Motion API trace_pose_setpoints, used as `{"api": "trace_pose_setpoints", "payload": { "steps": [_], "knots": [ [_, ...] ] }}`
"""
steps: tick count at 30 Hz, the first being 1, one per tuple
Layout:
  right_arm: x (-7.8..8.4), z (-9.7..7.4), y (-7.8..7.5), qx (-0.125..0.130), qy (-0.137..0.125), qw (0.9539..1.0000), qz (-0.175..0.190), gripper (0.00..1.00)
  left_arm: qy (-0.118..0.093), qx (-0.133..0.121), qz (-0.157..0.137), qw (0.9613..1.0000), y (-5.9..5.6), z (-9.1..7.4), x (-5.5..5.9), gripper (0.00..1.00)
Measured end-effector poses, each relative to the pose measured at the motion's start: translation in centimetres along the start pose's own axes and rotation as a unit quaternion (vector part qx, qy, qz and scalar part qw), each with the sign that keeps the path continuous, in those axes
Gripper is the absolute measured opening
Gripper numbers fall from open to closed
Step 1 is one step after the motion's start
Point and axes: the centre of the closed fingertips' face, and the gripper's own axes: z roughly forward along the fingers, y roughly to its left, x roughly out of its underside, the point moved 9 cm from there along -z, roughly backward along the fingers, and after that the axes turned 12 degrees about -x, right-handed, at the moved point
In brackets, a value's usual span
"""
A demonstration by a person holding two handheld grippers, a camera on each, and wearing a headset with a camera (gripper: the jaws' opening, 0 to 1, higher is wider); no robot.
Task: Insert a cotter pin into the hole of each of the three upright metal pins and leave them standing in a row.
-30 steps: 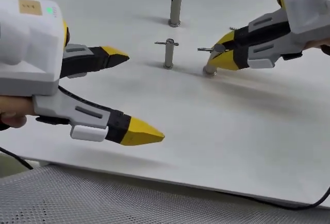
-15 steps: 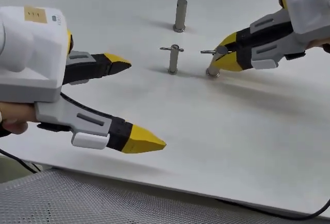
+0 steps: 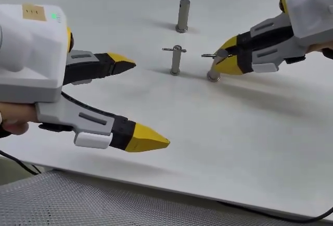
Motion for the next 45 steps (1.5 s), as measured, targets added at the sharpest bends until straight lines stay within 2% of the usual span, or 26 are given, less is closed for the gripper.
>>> {"api": "trace_pose_setpoints", "payload": {
  "steps": [7,15,16,17,20,24,26,28,30,32,37,40,45],
  "knots": [
    [0.2,0.0,-0.2,0.016,-0.017,0.9996,0.012,0.08,0.003,-0.001,-0.003,1.0000,0.0,0.0,0.2,0.91],
    [0.3,0.3,0.5,0.038,-0.038,0.9983,0.020,0.09,0.004,0.001,0.001,1.0000,-0.2,-0.1,0.1,0.91],
    [0.5,0.3,0.5,0.039,-0.031,0.9986,0.019,0.11,0.003,0.001,0.002,1.0000,-0.2,-0.1,0.0,0.91],
    [0.6,0.3,0.6,0.039,-0.030,0.9986,0.018,0.16,0.003,0.001,0.002,1.0000,-0.2,-0.1,-0.1,0.91],
    [0.3,-0.3,0.8,0.052,-0.042,0.9975,0.020,0.29,0.002,-0.001,0.004,1.0000,0.0,-0.2,-0.2,0.91],
    [-0.9,-1.8,1.3,0.081,-0.069,0.9935,0.039,0.30,-0.001,-0.004,0.005,1.0000,0.1,-0.4,-0.4,0.91],
    [-1.9,-2.6,2.2,0.097,-0.089,0.9905,0.040,0.33,-0.004,-0.005,0.006,1.0000,0.2,-0.5,-0.6,0.91],
    [-2.5,-3.7,3.1,0.119,-0.113,0.9853,0.049,0.39,-0.008,-0.008,0.006,0.9999,0.0,-0.4,-0.9,0.91],
    [-2.6,-4.5,3.7,0.148,-0.121,0.9801,0.055,0.50,-0.010,-0.009,0.006,0.9999,0.0,-0.5,-1.1,0.91],
    [-3.0,-5.2,4.7,0.157,-0.126,0.9779,0.055,0.58,-0.012,-0.011,0.007,0.9998,0.0,-0.5,-1.2,0.91],
    [-2.5,-7.0,6.4,0.196,-0.150,0.9660,0.078,0.59,-0.020,-0.024,0.002,0.9995,0.5,-0.5,-1.7,0.91],
    [-2.2,-7.6,7.2,0.208,-0.152,0.9621,0.089,0.61,-0.020,-0.025,0.000,0.9995,0.9,-0.4,-1.9,0.89],
    [-1.2,-8.4,8.8,0.231,-0.164,0.9519,0.117,0.61,-0.021,-0.038,-0.004,0.9990,1.8,-0.1,-2.3,0.88]
  ]
}}
